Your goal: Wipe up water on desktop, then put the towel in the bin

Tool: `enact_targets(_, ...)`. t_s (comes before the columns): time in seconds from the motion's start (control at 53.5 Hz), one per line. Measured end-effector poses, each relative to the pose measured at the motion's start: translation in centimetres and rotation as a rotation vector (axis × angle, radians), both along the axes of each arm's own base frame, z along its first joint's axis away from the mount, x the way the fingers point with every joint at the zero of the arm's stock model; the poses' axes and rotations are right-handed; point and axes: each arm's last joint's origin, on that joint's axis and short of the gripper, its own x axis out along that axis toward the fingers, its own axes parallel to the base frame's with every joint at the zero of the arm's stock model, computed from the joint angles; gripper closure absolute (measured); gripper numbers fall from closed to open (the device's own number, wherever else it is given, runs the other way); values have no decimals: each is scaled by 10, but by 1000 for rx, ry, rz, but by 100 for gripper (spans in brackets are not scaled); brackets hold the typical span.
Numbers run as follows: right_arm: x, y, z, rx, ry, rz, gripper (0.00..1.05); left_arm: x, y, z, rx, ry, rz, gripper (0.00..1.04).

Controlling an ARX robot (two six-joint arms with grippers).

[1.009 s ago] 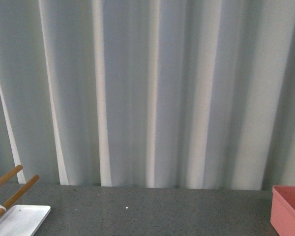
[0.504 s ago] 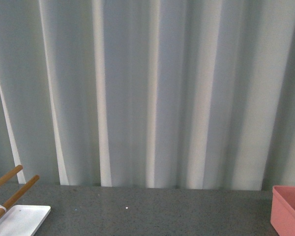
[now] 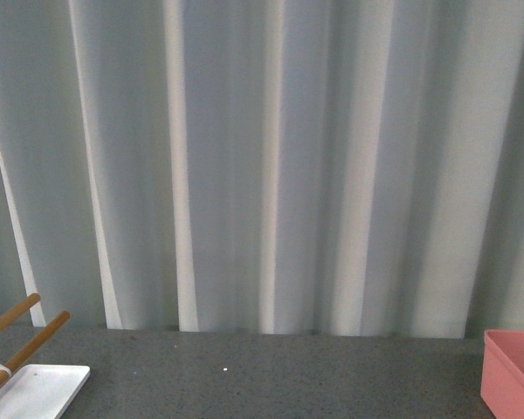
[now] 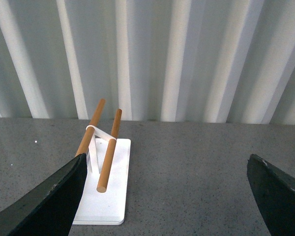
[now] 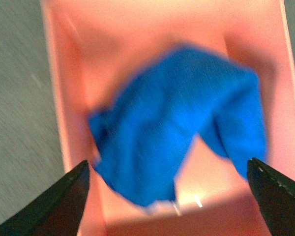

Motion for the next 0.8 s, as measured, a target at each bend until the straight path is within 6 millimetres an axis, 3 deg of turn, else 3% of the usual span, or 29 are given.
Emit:
enact_targets(0.056, -9, 7, -16, 111, -274, 101, 24, 0, 0, 0, 0, 0, 3, 7)
enact_targets(0.131, -33, 20, -30, 85, -527, 159, 38, 0, 0, 0, 0, 0, 0, 7)
enact_targets(0.168, -50, 29, -26, 36, -729, 190, 48, 0, 0, 0, 0, 0, 0, 7)
enact_targets(0.224, -71, 39, -10, -5, -893, 207, 63, 0, 0, 0, 0, 0, 0, 7)
enact_targets(0.299, -88, 46, -6, -11, -931, 212, 75, 0, 0, 0, 0, 0, 0, 7)
enact_targets(0.43, -117, 56, -23, -1, -886, 208, 102, 0, 0, 0, 0, 0, 0, 7)
enact_targets(0.803, -178, 79, -40, -3, -893, 206, 101, 0, 0, 0, 0, 0, 0, 7)
